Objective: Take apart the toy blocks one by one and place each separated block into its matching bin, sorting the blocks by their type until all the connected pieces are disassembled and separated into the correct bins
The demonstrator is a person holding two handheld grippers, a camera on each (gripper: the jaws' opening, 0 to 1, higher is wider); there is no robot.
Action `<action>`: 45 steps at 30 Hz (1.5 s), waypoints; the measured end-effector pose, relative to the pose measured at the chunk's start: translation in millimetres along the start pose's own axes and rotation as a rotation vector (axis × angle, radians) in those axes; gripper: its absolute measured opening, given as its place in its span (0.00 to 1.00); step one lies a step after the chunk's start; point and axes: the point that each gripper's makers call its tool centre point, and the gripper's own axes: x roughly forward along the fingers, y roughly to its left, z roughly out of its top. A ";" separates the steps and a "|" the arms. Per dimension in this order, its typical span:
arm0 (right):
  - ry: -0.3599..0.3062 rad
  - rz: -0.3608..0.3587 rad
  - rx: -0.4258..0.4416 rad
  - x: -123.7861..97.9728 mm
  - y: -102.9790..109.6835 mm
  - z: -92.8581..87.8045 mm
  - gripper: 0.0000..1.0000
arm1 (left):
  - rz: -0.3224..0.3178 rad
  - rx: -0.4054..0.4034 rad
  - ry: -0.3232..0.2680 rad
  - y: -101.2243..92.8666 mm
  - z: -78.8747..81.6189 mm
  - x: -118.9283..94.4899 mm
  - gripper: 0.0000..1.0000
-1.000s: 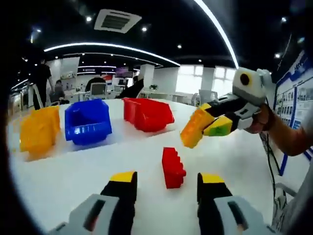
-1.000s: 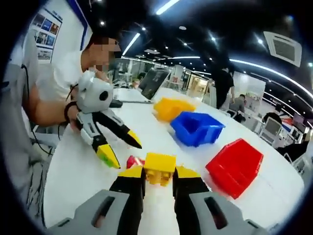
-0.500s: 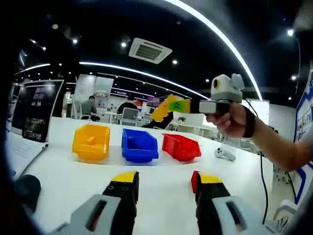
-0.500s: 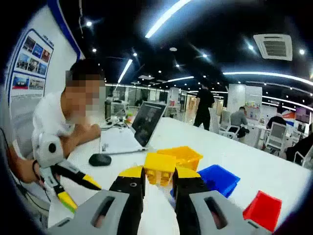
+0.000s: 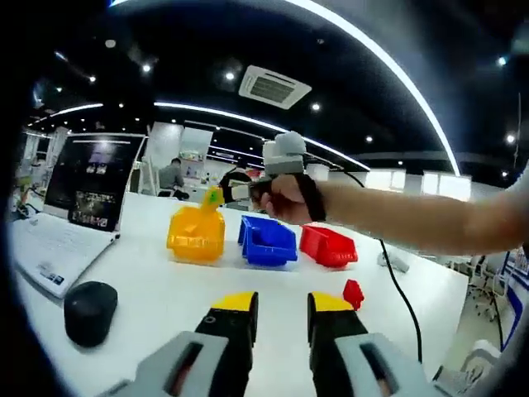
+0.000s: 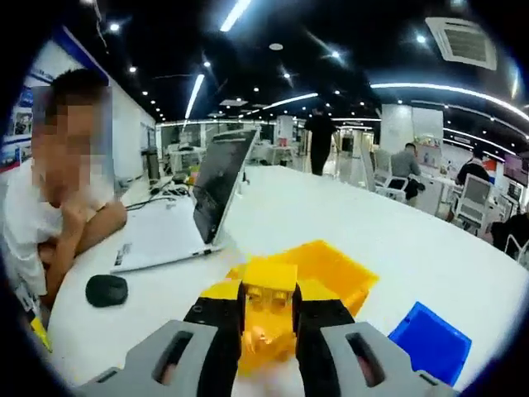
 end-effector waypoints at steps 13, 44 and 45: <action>-0.186 0.044 0.036 -64.5 -2.4 38.7 0.43 | -0.008 -0.002 0.033 -11.8 -7.9 6.1 0.28; -0.290 -0.235 0.189 -419.2 39.9 -190.2 0.35 | -0.175 0.222 0.287 -134.8 -71.8 144.1 0.39; -0.297 -0.234 0.190 -420.8 39.7 -189.0 0.35 | -0.166 0.224 0.289 -134.1 -71.7 146.1 0.36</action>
